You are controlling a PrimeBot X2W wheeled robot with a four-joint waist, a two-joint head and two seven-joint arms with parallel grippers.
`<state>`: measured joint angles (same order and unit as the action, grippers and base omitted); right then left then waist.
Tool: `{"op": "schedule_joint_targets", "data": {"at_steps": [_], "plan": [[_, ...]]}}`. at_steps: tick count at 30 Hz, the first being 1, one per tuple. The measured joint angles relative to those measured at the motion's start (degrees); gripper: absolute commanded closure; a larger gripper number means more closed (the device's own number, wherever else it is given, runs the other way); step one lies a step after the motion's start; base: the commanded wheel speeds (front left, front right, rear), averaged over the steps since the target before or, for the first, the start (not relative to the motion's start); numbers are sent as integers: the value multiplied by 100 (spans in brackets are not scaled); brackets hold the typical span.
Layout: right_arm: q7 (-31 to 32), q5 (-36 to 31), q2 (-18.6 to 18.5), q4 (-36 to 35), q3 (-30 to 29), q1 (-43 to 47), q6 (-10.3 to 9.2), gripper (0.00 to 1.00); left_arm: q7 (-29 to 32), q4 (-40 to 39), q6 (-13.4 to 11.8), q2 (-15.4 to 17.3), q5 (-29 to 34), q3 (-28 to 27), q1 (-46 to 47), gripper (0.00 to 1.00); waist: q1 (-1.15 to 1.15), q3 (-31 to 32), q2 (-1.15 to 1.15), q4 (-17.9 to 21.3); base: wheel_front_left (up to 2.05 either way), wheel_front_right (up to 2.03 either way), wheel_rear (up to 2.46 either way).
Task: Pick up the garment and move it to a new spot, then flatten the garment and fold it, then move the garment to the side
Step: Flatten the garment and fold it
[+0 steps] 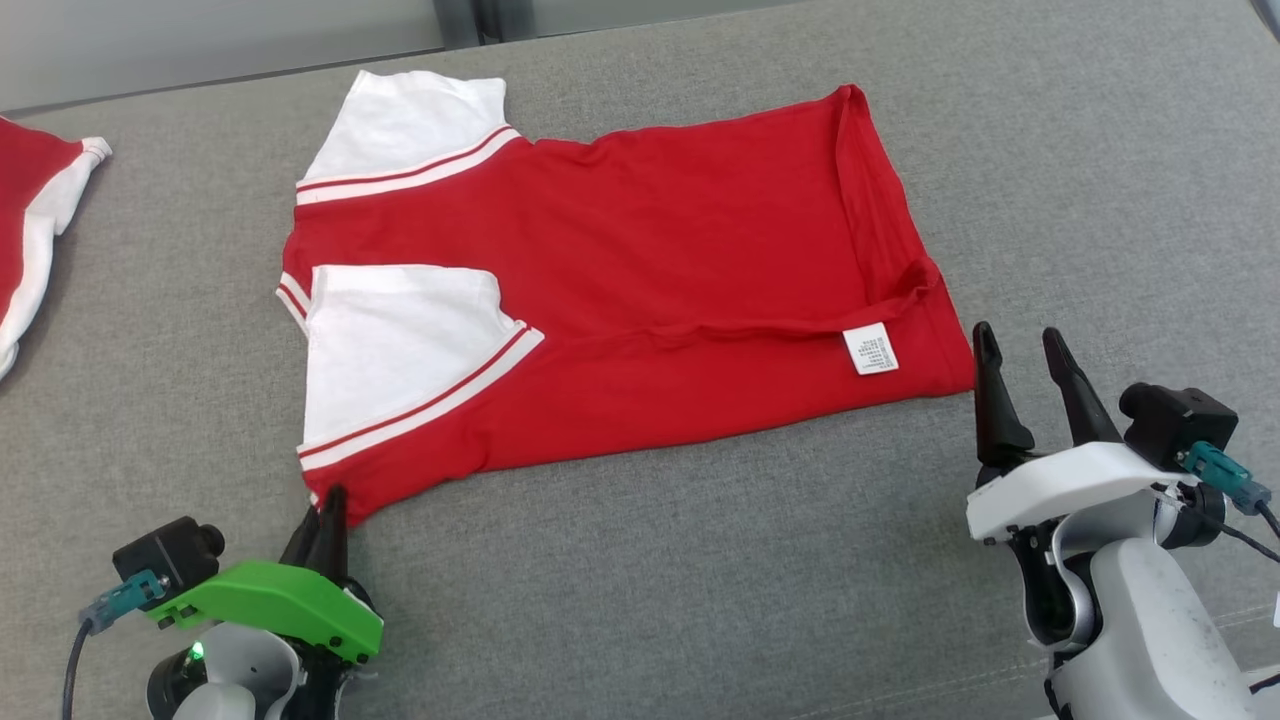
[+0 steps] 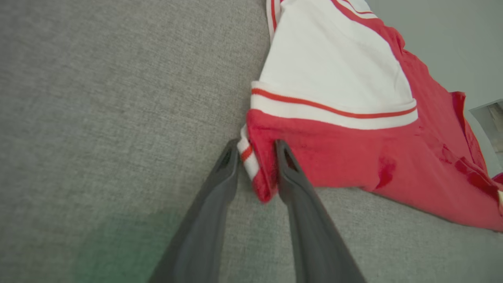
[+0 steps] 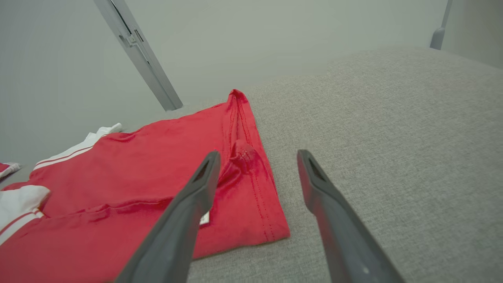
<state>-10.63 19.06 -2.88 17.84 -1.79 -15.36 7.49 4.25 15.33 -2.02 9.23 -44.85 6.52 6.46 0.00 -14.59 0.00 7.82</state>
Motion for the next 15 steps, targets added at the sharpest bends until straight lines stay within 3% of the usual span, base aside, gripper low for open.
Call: {"op": "schedule_joint_targets", "data": {"at_steps": [15], "plan": [[419, -62, 0, 1573, -189, -626, 0, 0, -133, -438, 93, -43, 13, 124, 36, 100, 0, -72, 0, -242, 0, 0, 0]]}}
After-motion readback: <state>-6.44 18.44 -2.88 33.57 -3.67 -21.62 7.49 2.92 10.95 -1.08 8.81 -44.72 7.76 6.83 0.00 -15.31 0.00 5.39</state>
